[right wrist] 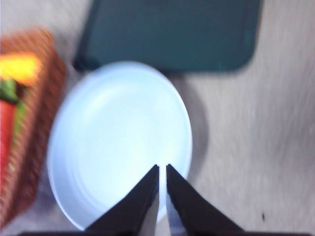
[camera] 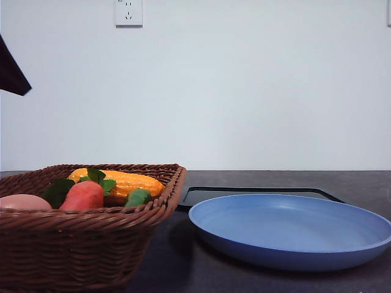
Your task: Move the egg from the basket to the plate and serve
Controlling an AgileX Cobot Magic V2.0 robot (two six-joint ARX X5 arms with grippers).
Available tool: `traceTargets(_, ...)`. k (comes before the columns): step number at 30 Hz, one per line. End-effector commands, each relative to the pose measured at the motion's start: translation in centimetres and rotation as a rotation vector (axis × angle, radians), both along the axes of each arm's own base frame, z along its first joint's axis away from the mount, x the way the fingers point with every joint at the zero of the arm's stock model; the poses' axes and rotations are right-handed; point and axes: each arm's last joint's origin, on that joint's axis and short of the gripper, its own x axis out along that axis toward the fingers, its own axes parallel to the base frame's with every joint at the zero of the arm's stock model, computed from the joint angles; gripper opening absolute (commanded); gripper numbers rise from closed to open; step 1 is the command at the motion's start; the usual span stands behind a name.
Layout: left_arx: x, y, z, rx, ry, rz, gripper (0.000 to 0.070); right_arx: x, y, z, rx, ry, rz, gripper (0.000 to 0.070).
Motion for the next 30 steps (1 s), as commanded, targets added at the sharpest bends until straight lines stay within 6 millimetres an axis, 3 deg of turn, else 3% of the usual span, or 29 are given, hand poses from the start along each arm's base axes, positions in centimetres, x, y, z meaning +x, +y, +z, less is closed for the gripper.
traceTargets(1,0.3,-0.3,0.4,0.006,-0.033,-0.029,0.0035,0.6,0.1,-0.2,-0.008,0.019,0.021,0.0061)
traceTargets(5,0.5,-0.5,0.5,0.002,-0.05,-0.038,0.0169,1.6,0.1,-1.6,-0.022,0.088,0.04,0.0225)
traceTargets(9,0.6,-0.5,0.6,-0.003,-0.062,-0.035,0.0311,2.7,0.8,-3.0,-0.028,0.149,0.071,0.024)
traceTargets(11,0.6,-0.5,0.6,-0.003,-0.064,-0.035,0.0338,3.3,1.2,-3.7,-0.029,0.17,0.092,0.024)
traceTargets(21,0.6,-0.5,0.5,-0.002,-0.059,-0.034,0.0344,5.6,3.1,-7.0,-0.021,0.24,0.132,0.0233)
traceTargets(30,0.6,-0.5,0.5,0.003,-0.059,-0.03,0.0343,6.0,3.3,-7.5,-0.016,0.243,0.125,0.0041)
